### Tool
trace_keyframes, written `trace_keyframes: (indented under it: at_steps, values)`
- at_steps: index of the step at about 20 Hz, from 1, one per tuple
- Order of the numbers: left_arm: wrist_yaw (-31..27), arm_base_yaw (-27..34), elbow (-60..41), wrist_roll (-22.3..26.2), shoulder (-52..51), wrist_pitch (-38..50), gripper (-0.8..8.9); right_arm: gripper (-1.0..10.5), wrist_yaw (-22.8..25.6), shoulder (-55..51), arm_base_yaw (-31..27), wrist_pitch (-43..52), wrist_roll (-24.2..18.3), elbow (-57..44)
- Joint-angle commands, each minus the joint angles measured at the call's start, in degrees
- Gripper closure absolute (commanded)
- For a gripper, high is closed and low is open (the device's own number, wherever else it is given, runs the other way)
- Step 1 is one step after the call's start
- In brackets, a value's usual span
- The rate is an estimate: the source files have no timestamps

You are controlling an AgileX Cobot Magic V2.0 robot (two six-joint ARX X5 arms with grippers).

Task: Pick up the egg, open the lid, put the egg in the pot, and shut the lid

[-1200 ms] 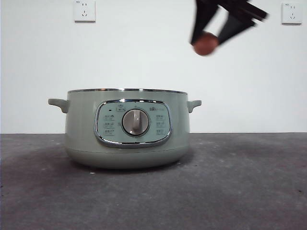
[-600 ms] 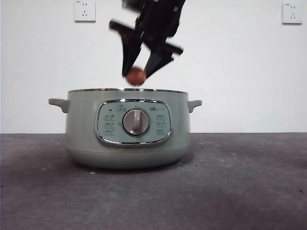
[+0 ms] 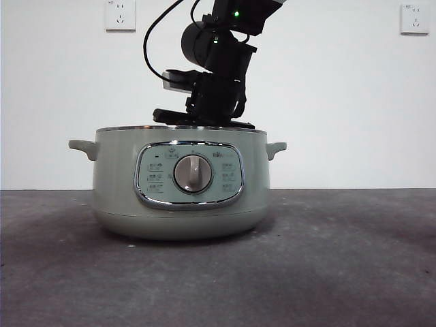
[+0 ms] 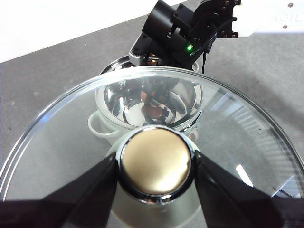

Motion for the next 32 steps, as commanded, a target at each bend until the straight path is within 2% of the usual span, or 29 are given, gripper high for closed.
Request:
trace_keyframes:
  at_steps: [1, 5, 6, 8, 9, 13, 15, 20, 22, 28, 30, 32]
  values:
    - [0.5, 0.1, 0.6, -0.1, -0.6, 2.6, 8.21, 9.6, 0.2, 1.4, 0.4, -0.4, -1.0, 0.2]
    - [0.5, 0.1, 0.6, 0.1, -0.6, 2.6, 8.21, 9.6, -0.1, 1.7, 0.5, -1.1, -1.0, 0.2]
    - [0.5, 0.1, 0.6, 0.2, -0.6, 2.6, 8.21, 8.9, -0.7, 1.7, 0.5, -1.0, -1.0, 0.2]
    - [0.5, 0.1, 0.6, 0.3, -0.5, 2.6, 8.21, 6.1, -0.8, 1.6, 0.5, -1.2, -0.7, 0.2]
    - [0.5, 0.1, 0.6, 0.3, -0.5, 2.5, 8.21, 5.8, -1.0, 1.5, 0.6, -1.1, -0.7, 0.3]
    - [0.5, 0.1, 0.6, 0.3, -0.5, 2.5, 8.21, 5.7, -0.9, 0.5, 1.3, -3.6, -0.3, 3.6]
    - [0.5, 0.1, 0.6, 0.5, -0.5, 2.6, 8.21, 5.7, -0.5, 0.5, 1.3, -10.3, -0.3, 11.1]
    - [0.5, 0.1, 0.6, 0.9, 0.9, 2.8, 8.21, 5.7, 1.0, -0.3, 1.2, -26.8, 0.6, 37.4]
    - [0.5, 0.1, 0.6, 1.0, 2.0, 3.5, 8.21, 5.7, 1.6, -2.4, 1.2, -27.7, 0.8, 41.7]
    - [0.9, 0.1, 0.6, 1.3, 3.3, 4.9, 8.21, 5.7, 1.9, -13.7, 1.2, -27.9, 1.3, 38.3]
    - [0.9, 0.1, 0.6, 1.3, 3.8, 6.0, 8.21, 5.7, 1.9, -19.3, 1.2, -27.9, 1.4, 33.6]
    - [2.6, 0.1, 0.6, 1.3, 4.6, 7.7, 8.21, 5.7, 1.9, -26.9, 1.2, -27.9, 1.4, 24.5]
